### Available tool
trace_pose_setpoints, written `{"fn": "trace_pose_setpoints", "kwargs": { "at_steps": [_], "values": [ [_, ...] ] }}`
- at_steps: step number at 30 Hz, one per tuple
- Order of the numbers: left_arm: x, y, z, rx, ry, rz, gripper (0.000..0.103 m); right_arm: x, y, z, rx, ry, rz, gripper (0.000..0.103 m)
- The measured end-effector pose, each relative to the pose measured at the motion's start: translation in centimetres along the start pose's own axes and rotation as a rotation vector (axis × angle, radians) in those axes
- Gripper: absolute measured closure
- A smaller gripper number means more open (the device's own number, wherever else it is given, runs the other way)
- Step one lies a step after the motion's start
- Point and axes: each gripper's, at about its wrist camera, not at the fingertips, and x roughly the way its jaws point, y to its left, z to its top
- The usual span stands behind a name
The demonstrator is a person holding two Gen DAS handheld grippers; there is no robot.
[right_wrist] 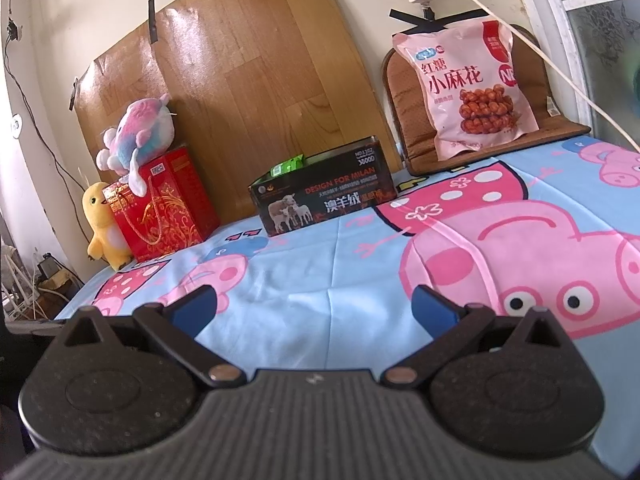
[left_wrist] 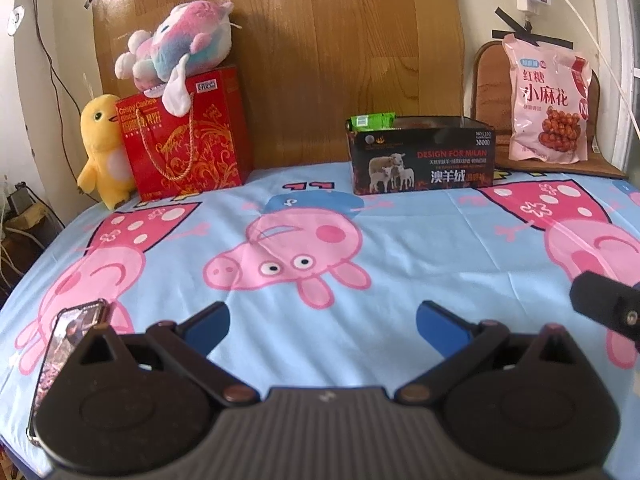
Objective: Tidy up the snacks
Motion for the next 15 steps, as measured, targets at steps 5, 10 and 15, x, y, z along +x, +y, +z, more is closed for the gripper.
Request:
{"fn": "trace_pose_setpoints", "kwargs": {
  "at_steps": [5, 10, 15],
  "values": [
    [-0.15, -0.06, 0.14, 0.003, -0.014, 0.021, 0.000, 0.02, 0.03, 0.01, -0.001, 0.001, -0.001, 0.000],
    [-0.22, -0.02, 0.24, -0.002, -0.018, 0.035, 0.000, 0.12, 0.03, -0.02, -0.004, 0.001, 0.000, 0.000],
    [-0.34, 0.22, 0.34, -0.013, -0.032, 0.049, 0.000, 0.19, 0.14, -0.09, -0.001, 0.004, -0.002, 0.000]
  ]
}}
